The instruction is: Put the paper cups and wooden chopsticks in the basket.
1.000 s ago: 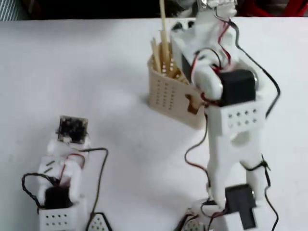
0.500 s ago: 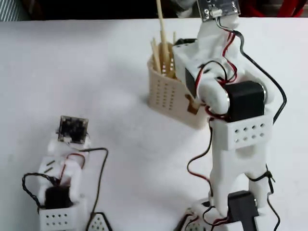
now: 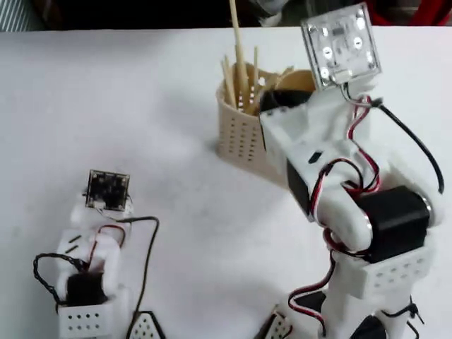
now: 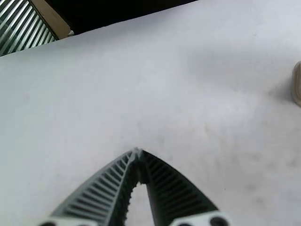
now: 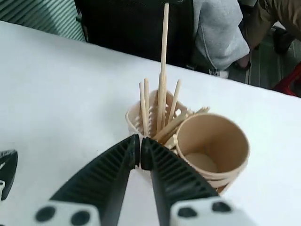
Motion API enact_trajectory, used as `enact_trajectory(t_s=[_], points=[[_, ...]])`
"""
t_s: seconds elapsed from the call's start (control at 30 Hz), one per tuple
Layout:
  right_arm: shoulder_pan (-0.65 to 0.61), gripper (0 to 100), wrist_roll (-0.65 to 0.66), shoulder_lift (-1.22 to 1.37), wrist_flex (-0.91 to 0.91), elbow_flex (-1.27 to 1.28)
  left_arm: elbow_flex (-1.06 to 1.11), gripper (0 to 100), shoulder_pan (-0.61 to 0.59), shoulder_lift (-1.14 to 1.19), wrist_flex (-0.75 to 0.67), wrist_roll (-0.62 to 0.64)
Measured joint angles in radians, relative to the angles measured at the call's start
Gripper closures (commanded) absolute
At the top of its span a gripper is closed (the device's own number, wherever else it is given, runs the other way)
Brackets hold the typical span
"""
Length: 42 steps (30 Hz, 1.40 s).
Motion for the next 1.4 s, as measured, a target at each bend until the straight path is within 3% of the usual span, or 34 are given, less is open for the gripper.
enact_trajectory(t_s=[0.3, 0.8, 1.1, 1.4], points=[[-0.002, 98.1, 0.000, -0.195, -0.038, 0.462, 0.000, 98, 0.029, 0.000, 0.000, 0.000], [-0.005, 98.1, 0.000, -0.937, -0.578, 1.514, 0.000, 98, 0.035, 0.000, 0.000, 0.000], [0.084, 98.1, 0.000, -1.280, -0.603, 1.846, 0.021, 97, 0.100, 0.000, 0.000, 0.000], [0.107, 98.1, 0.000, -1.289, -0.611, 2.018, 0.054, 97, 0.163, 0.000, 0.000, -0.005]])
